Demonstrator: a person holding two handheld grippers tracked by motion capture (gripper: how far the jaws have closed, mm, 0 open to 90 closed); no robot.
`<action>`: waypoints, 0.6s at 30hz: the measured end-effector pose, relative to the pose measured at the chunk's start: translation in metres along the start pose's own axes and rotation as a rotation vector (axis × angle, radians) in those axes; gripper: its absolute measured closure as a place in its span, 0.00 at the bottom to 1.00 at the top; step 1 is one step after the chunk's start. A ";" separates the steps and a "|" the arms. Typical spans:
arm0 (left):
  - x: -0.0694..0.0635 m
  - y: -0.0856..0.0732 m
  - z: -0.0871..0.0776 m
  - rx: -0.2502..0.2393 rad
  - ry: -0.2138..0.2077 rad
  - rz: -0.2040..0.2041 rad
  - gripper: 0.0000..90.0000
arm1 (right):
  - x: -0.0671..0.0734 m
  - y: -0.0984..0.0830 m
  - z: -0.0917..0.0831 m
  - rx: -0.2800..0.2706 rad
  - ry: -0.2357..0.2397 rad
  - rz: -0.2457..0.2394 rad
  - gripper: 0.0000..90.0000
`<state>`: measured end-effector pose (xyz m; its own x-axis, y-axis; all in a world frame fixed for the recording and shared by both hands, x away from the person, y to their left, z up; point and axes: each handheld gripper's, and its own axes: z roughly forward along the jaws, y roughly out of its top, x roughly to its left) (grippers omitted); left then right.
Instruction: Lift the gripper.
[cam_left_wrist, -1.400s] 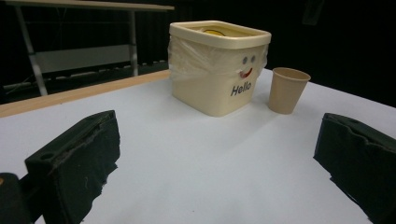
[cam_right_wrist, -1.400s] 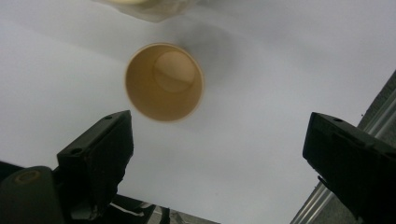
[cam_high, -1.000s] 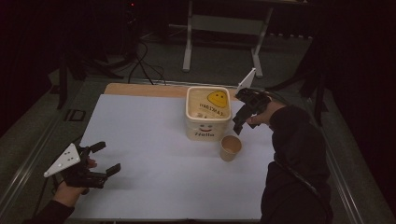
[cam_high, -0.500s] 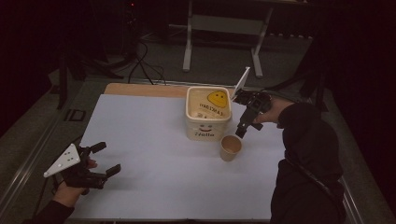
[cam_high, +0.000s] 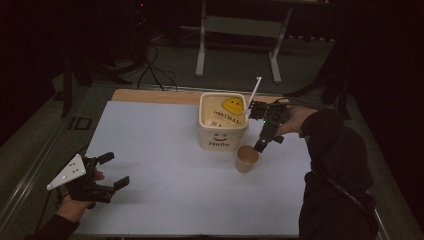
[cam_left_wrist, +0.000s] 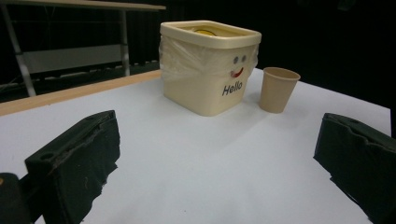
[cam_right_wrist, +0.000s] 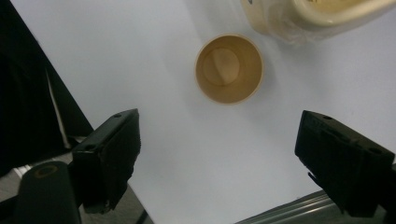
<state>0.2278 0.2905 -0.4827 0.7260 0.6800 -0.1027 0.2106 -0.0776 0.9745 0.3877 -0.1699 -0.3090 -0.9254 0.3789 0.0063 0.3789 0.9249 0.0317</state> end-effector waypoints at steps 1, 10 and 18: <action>0.000 0.000 0.000 0.000 0.000 0.000 0.01 | 0.001 0.000 0.001 0.005 0.003 -0.018 0.16; -0.001 0.000 0.000 -0.001 -0.011 0.004 0.01 | 0.019 0.007 0.004 -0.049 -0.007 -0.181 0.16; -0.001 0.000 0.000 -0.002 -0.021 0.005 0.01 | 0.026 0.010 0.007 -0.062 -0.012 -0.267 0.18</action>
<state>0.2269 0.2893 -0.4830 0.7405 0.6643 -0.1017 0.2055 -0.0799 0.9754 0.3672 -0.1507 -0.3152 -0.9923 0.1222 -0.0222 0.1197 0.9885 0.0920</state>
